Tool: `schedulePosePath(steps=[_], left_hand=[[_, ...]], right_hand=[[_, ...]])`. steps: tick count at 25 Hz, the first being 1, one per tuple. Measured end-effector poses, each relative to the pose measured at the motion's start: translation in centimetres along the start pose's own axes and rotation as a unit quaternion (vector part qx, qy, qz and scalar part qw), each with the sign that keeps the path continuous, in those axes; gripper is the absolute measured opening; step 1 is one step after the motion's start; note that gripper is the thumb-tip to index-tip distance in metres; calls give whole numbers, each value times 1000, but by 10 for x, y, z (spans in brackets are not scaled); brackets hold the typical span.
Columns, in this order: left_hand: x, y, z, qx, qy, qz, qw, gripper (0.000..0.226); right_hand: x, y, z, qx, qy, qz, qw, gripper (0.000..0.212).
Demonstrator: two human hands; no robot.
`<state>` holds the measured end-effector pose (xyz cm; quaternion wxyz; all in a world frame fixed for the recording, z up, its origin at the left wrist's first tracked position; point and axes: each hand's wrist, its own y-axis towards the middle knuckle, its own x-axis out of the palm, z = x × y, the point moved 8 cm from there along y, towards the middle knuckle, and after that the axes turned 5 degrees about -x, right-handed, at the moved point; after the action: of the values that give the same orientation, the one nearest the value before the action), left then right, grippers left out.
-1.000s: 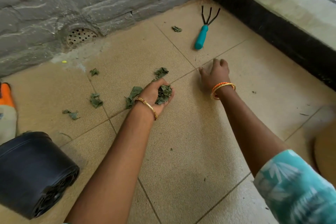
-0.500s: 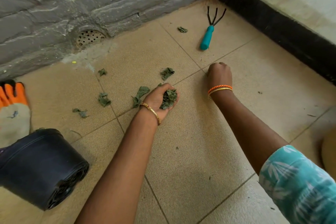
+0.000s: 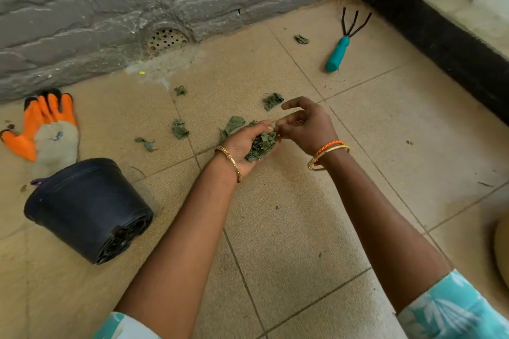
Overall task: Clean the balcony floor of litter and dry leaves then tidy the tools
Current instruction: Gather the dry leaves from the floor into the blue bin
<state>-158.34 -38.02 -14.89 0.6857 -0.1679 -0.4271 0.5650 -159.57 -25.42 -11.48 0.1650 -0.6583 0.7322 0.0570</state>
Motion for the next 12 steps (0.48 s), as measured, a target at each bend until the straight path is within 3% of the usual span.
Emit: schedulePosePath(steps=[2,4,6,9,12], left_hand=[[-12,2,1,3,19,33,999,16],[-26,4,2,1,8,60,998,16],[-38,4,3,-1,-25,67,997,15],[-53,-6,7,8,-57,65,996,13],[-69,-16,6,11,-93,67,993,14]], right_hand=[[6,9,-2,16,-29,-38,999,26],[3,27,-7,-15,-169,-23,985,23],[12,48,-11,-85,-307,-18,948,34],[51,63,4,-160,-404,-85,897,39],[55,57,7,-224,-454,-5,862,32]])
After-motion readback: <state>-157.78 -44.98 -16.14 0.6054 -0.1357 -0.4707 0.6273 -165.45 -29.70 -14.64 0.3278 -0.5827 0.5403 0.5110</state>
